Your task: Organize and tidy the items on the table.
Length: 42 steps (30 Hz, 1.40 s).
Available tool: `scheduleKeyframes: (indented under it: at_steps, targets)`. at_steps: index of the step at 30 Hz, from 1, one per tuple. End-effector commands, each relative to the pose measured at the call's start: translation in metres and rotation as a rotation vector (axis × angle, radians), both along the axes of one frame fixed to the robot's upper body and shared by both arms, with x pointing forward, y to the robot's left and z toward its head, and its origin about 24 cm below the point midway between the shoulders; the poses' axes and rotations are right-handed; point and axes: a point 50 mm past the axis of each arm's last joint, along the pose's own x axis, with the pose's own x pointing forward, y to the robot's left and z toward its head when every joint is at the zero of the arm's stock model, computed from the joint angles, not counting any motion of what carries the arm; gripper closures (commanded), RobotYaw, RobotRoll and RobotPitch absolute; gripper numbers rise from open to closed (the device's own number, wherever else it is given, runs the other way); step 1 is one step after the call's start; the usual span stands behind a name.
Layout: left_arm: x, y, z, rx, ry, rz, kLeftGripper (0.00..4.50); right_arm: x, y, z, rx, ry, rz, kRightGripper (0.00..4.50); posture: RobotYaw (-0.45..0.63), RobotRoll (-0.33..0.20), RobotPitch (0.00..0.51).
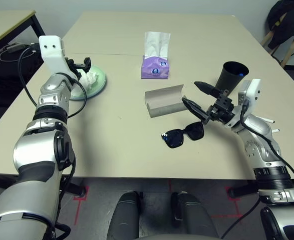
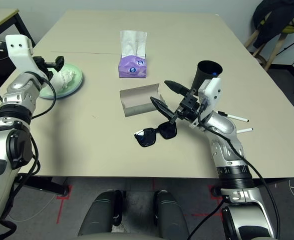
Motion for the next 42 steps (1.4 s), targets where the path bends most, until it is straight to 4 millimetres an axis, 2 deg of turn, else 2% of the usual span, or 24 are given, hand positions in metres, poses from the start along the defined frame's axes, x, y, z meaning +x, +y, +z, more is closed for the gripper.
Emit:
scheduleKeyframes:
  at_steps: [1, 6, 16, 23, 30, 33, 37, 42]
  targets:
    - [-0.006, -0.026, -0.007, -0.041, 0.007, -0.343, 0.07, -0.001, -0.006, 0.002, -0.006, 0.001, -0.011, 0.0, 0.08, 0.0, 0.107]
    - [-0.028, -0.037, -0.019, -0.016, -0.006, -0.67, 0.07, 0.0, -0.009, 0.004, -0.026, 0.01, -0.001, 0.0, 0.09, 0.0, 0.122]
    - [-0.062, -0.022, -0.048, 0.106, 0.075, -0.894, 0.07, -0.003, -0.015, 0.012, -0.063, 0.021, 0.047, 0.0, 0.09, 0.0, 0.152]
    - [-0.08, -0.03, -0.066, 0.195, 0.108, -1.076, 0.07, -0.005, -0.014, 0.019, -0.174, 0.024, 0.059, 0.0, 0.06, 0.0, 0.164]
    - [-0.093, -0.045, -0.074, 0.249, 0.068, -1.217, 0.07, -0.004, 0.0, 0.032, -0.357, 0.046, 0.094, 0.0, 0.06, 0.0, 0.174]
    - [-0.097, -0.051, -0.074, 0.271, 0.059, -1.258, 0.07, -0.007, 0.012, 0.041, -0.426, 0.081, 0.118, 0.0, 0.05, 0.0, 0.178]
    - [-0.099, -0.053, -0.078, 0.31, 0.062, -1.289, 0.07, -0.012, 0.026, 0.044, -0.685, 0.142, 0.021, 0.0, 0.05, 0.0, 0.182]
    - [-0.101, -0.057, -0.078, 0.308, 0.055, -1.315, 0.07, -0.021, 0.041, 0.056, -0.822, 0.167, 0.064, 0.0, 0.05, 0.0, 0.184]
